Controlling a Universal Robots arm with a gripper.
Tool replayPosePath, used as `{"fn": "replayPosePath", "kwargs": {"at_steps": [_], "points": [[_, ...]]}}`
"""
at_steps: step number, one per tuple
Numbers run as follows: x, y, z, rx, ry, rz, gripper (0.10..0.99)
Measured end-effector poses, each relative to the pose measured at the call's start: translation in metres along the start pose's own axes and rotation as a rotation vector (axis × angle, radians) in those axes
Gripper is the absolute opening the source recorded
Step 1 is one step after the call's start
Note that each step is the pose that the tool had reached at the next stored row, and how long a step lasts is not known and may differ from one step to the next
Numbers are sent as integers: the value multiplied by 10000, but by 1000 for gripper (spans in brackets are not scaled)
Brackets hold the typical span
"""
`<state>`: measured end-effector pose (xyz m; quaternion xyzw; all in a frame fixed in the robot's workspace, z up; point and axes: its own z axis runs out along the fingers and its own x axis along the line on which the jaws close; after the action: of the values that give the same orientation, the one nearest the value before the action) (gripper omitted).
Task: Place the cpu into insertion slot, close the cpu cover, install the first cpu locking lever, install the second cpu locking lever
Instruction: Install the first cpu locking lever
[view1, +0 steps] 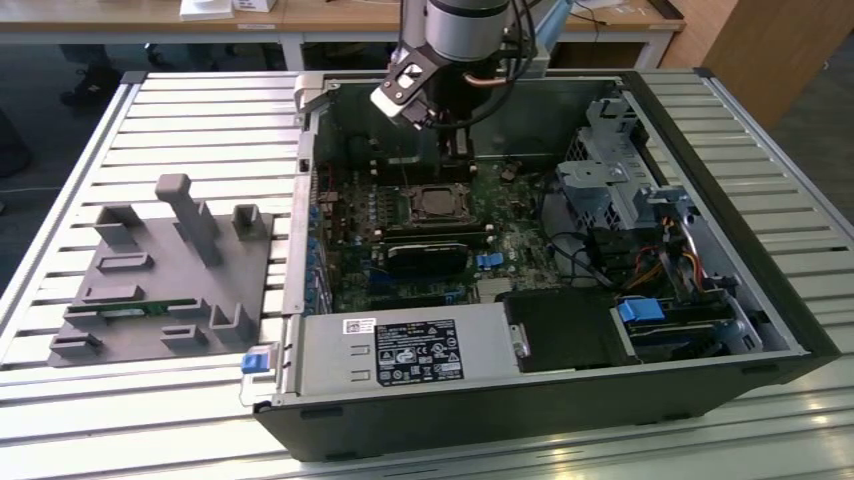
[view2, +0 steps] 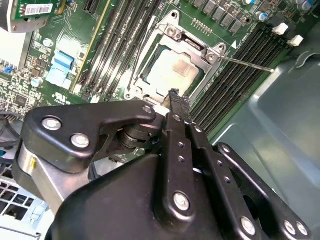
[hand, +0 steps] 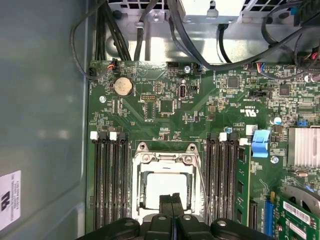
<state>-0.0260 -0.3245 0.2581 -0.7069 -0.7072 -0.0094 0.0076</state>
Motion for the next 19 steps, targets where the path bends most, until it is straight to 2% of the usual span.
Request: {"fn": "replayPosePath", "kwargs": {"at_steps": [10,15,19], "points": [[4,0,-154,-1,-5,1,118],[4,-1,-166,-4,-2,-32,118],[4,-2,-167,7,-4,-395,118]]}}
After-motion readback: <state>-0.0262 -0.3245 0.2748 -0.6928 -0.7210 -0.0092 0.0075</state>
